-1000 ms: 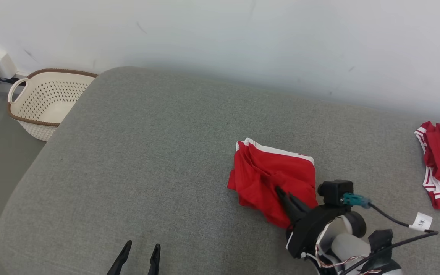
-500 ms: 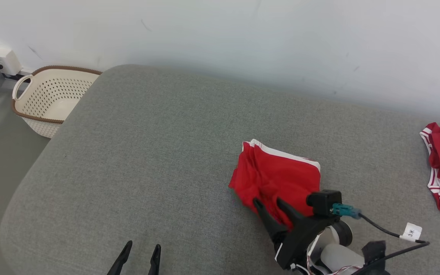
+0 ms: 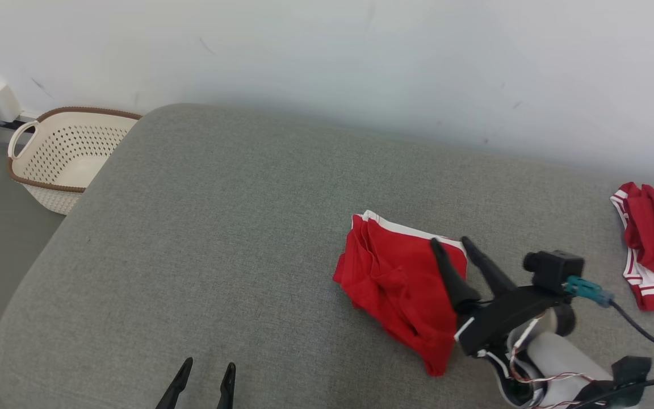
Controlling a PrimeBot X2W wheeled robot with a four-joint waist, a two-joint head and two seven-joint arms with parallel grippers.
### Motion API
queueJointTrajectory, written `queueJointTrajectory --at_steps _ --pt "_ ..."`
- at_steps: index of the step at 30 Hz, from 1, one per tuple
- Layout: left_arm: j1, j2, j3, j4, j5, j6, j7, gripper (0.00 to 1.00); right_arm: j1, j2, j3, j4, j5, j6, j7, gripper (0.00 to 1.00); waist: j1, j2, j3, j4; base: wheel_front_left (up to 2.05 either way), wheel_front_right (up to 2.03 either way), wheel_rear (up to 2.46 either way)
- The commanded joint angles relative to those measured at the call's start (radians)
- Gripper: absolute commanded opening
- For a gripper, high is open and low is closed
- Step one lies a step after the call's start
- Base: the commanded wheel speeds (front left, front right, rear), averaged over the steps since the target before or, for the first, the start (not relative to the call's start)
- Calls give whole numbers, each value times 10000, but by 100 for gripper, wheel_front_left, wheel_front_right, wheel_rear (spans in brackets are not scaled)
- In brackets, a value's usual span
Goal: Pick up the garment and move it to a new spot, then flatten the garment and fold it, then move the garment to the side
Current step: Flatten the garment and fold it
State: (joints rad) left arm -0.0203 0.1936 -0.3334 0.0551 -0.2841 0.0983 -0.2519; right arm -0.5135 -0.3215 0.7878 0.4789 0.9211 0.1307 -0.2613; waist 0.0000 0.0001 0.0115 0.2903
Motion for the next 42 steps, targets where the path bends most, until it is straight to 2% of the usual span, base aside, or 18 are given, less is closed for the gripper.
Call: queueJointTrajectory --at_steps 1,6,12,13,14,15,16,17,32,42 --pt "94 67 -21 -26 -127 -13 -46 100 151 -65 -426 125 -363 -1 -38 100 0 -1 23 5 0 0 0" --pt "32 87 -68 -56 -137 -25 -53 100 31 137 -1329 919 -1373 -1 -38 100 0 -1 146 69 0 0 0" --pt "-176 97 -105 -56 -147 -52 -62 100 -552 451 -1732 2153 -2604 -1 -39 100 0 -1 500 257 0 0 0" --pt "-209 107 -99 -52 -155 -56 -66 100 -665 538 -1837 2345 -2716 -1 -39 96 0 -1 564 280 0 0 0" --pt "-242 108 -93 -47 -153 -65 -71 100 -745 598 -1904 2548 -2853 -1 -39 84 0 -1 633 308 0 0 0" --pt "-268 109 -94 -40 -137 -79 -74 100 -854 667 -1978 2743 -2983 -1 -39 65 0 -1 704 339 0 0 0" --pt "-268 109 -94 -40 -137 -79 -74 100 -854 667 -1978 2743 -2983 -1 -39 65 0 -1 704 339 0 0 0" --pt "-343 91 -111 -32 -119 -113 -76 100 -1060 759 -2039 3129 -3319 -1 -39 0 0 -1 846 406 0 0 0" --pt "-678 -83 -182 189 -106 -236 -138 100 -1479 1579 -2891 4330 -4756 -1 -40 0 0 -1 1425 980 0 0 0" --pt "-790 -218 -160 290 -39 -307 -141 100 -1160 2182 -3007 3926 -5178 -1 -40 0 0 -1 1558 1277 0 0 0"
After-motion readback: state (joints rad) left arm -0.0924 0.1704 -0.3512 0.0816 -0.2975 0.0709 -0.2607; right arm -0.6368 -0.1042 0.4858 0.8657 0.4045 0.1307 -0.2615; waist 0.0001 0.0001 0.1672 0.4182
